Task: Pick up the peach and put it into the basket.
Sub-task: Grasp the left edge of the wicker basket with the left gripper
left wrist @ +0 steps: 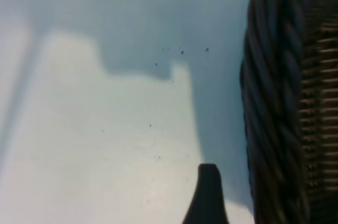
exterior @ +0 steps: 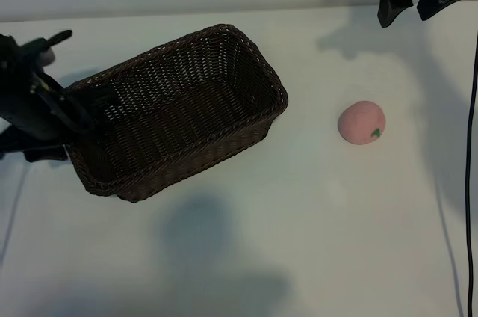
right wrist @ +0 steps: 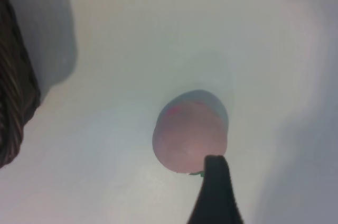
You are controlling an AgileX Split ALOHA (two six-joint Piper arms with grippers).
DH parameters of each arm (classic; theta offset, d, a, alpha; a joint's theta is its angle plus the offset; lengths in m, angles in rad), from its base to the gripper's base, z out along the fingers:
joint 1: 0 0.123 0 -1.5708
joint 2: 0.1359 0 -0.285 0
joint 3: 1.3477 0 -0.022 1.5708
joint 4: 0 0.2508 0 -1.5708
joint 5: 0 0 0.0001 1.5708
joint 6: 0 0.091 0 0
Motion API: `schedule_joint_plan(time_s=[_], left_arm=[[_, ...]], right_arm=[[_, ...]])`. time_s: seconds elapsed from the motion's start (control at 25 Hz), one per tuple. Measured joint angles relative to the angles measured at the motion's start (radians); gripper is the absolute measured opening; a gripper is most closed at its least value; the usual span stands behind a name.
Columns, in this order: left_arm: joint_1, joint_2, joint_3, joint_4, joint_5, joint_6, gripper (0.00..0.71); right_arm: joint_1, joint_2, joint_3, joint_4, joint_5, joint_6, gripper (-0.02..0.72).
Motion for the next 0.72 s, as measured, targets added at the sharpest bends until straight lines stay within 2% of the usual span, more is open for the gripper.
schedule_joint_plan(time_s=[0.2,0.52,0.64,0.72], left_arm=[[0.000,0.042,0.000,-0.075,-0.049,0.057,0.566],[0.000,0.108,0.001,-0.124,-0.063,0.106,0.561],[0.000,0.108,0.001,-0.138,-0.072,0.113,0.499],[0.000,0.108,0.001,-0.143,-0.075,0.115,0.389]], right_arm=[[0.000,0.000,0.000,0.000,0.000,0.000,0.530],[0.000,0.000,0.000,0.000,0.000,-0.001,0.530],[0.000,0.000,0.000,0.000,0.000,-0.001,0.530],[0.000,0.000,0.000,0.000,0.000,-0.001,0.530]])
